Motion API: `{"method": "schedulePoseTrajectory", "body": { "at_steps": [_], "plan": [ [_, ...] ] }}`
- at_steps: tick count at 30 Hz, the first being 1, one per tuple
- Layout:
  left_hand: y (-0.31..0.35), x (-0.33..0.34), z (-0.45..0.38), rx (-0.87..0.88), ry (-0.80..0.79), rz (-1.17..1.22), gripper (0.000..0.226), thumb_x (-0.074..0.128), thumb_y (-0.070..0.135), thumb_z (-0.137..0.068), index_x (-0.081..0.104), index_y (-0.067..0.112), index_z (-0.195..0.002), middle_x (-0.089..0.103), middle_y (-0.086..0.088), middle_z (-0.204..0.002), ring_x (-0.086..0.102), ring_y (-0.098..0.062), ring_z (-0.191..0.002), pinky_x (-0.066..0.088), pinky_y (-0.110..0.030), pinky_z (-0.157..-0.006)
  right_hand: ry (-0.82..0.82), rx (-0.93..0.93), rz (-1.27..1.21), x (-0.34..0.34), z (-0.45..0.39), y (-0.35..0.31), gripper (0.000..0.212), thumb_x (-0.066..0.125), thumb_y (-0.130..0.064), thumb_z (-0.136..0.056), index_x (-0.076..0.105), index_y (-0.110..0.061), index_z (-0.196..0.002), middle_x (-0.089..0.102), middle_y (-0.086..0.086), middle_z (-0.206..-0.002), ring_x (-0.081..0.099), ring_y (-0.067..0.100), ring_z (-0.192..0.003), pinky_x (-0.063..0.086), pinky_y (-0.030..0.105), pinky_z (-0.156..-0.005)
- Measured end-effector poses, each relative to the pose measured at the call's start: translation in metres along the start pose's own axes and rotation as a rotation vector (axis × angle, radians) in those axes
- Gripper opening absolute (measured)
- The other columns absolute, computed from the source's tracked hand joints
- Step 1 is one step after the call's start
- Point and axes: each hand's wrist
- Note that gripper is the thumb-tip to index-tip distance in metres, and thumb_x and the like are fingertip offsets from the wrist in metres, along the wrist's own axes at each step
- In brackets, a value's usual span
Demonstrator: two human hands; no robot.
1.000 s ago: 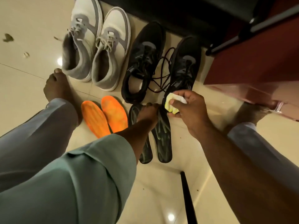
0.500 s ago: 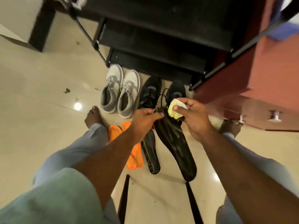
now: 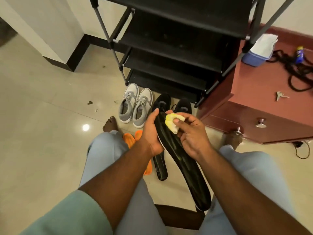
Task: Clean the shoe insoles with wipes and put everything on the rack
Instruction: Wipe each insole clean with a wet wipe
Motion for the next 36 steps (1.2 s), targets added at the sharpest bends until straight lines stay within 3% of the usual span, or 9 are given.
{"method": "schedulePoseTrajectory", "body": {
  "at_steps": [2, 5, 8, 12, 16, 22, 26, 31, 36],
  "plan": [
    [0.003, 0.002, -0.016, -0.017, 0.009, -0.008, 0.055, 0.044, 0.059, -0.093, 0.063, 0.015, -0.12, 0.07, -0.015, -0.11, 0.07, -0.028, -0.095, 0.055, -0.038, -0.087, 0.089, -0.115, 0.168, -0.008, -0.012, -0.007, 0.017, 0.064, 0.003, -0.083, 0.066, -0.006, -0.098, 0.071, 0.01, -0.092, 0.068, 0.018, -0.086, 0.056, 0.031, -0.079],
    [0.01, 0.006, -0.042, -0.075, 0.008, -0.073, 0.081, 0.043, 0.072, -0.088, 0.055, 0.011, -0.139, 0.061, -0.018, -0.133, 0.062, -0.032, -0.113, 0.051, -0.043, -0.096, 0.147, -0.416, 0.685, -0.024, -0.041, -0.02, 0.018, 0.065, 0.0, -0.084, 0.065, -0.012, -0.097, 0.068, -0.002, -0.093, 0.063, 0.001, -0.084, 0.051, 0.02, -0.074],
    [0.017, 0.006, -0.073, -0.131, -0.003, -0.112, 0.087, 0.038, 0.078, -0.086, 0.063, 0.008, -0.13, 0.063, -0.02, -0.128, 0.064, -0.032, -0.113, 0.05, -0.043, -0.096, 0.061, -0.762, 1.176, -0.034, -0.078, -0.02, 0.022, 0.062, 0.0, -0.082, 0.066, -0.011, -0.1, 0.066, 0.002, -0.1, 0.06, 0.016, -0.096, 0.045, 0.025, -0.085],
    [0.025, -0.004, -0.118, -0.149, 0.009, -0.074, 0.092, 0.034, 0.083, -0.084, 0.066, 0.007, -0.125, 0.063, -0.018, -0.128, 0.061, -0.03, -0.12, 0.045, -0.042, -0.105, -0.114, -0.901, 1.499, -0.036, -0.12, 0.0, 0.029, 0.053, -0.007, -0.082, 0.068, -0.006, -0.106, 0.068, 0.008, -0.099, 0.06, 0.026, -0.092, 0.046, 0.033, -0.086],
    [0.028, -0.013, -0.143, -0.113, -0.026, 0.032, 0.079, 0.032, 0.076, -0.091, 0.058, 0.015, -0.132, 0.06, -0.012, -0.136, 0.056, -0.027, -0.128, 0.042, -0.041, -0.108, -0.125, -0.86, 1.489, -0.041, -0.144, 0.01, 0.033, 0.047, -0.012, -0.084, 0.07, -0.008, -0.106, 0.067, 0.006, -0.097, 0.053, 0.019, -0.093, 0.04, 0.024, -0.087],
    [0.034, -0.015, -0.16, -0.084, -0.071, 0.023, 0.061, 0.029, 0.064, -0.097, 0.048, 0.031, -0.144, 0.058, -0.01, -0.139, 0.056, -0.026, -0.129, 0.041, -0.043, -0.109, -0.116, -0.805, 1.337, -0.035, -0.168, 0.003, 0.031, 0.05, -0.012, -0.084, 0.072, -0.01, -0.106, 0.067, 0.004, -0.1, 0.059, 0.02, -0.094, 0.044, 0.02, -0.086],
    [0.036, -0.011, -0.16, -0.138, -0.084, -0.023, 0.064, 0.029, 0.068, -0.093, 0.076, 0.028, -0.113, 0.068, -0.007, -0.124, 0.061, -0.022, -0.121, 0.037, -0.041, -0.112, -0.25, -0.944, 1.465, -0.038, -0.172, -0.008, 0.03, 0.049, -0.012, -0.087, 0.072, -0.009, -0.105, 0.067, 0.005, -0.098, 0.057, 0.022, -0.09, 0.049, 0.03, -0.078],
    [0.033, -0.008, -0.161, -0.226, -0.026, -0.103, 0.071, 0.035, 0.07, -0.093, 0.072, 0.015, -0.118, 0.07, -0.013, -0.115, 0.066, -0.026, -0.107, 0.047, -0.039, -0.099, -0.047, -0.966, 1.596, -0.05, -0.184, -0.023, 0.031, 0.045, -0.012, -0.087, 0.073, -0.008, -0.099, 0.069, 0.008, -0.094, 0.057, 0.031, -0.081, 0.051, 0.042, -0.069],
    [0.03, -0.009, -0.154, -0.269, 0.016, -0.148, 0.073, 0.04, 0.074, -0.089, 0.076, 0.014, -0.107, 0.07, -0.015, -0.111, 0.065, -0.029, -0.107, 0.043, -0.042, -0.104, -0.22, -0.927, 1.612, -0.031, -0.168, -0.012, 0.034, 0.043, -0.013, -0.083, 0.073, -0.012, -0.098, 0.068, 0.003, -0.092, 0.054, 0.027, -0.079, 0.046, 0.035, -0.067]
  ]
}}
Point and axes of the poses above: each hand's wrist, its own z-axis away from the middle knuckle, its own x-axis out of the palm, y = z × x
